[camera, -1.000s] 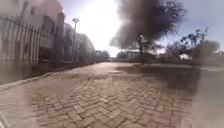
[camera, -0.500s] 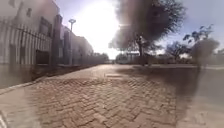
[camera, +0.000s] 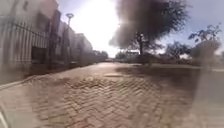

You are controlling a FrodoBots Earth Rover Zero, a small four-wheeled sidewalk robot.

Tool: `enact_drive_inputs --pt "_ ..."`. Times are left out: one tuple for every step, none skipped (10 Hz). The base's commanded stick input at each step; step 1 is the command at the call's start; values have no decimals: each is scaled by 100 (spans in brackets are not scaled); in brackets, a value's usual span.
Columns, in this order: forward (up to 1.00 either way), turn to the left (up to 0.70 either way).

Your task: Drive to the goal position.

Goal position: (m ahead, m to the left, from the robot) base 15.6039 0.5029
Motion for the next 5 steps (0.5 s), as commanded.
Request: enact_drive_inputs --pt "100 0" --pt "100 0" --pt "100 0" --pt "100 0" --pt "100 0"
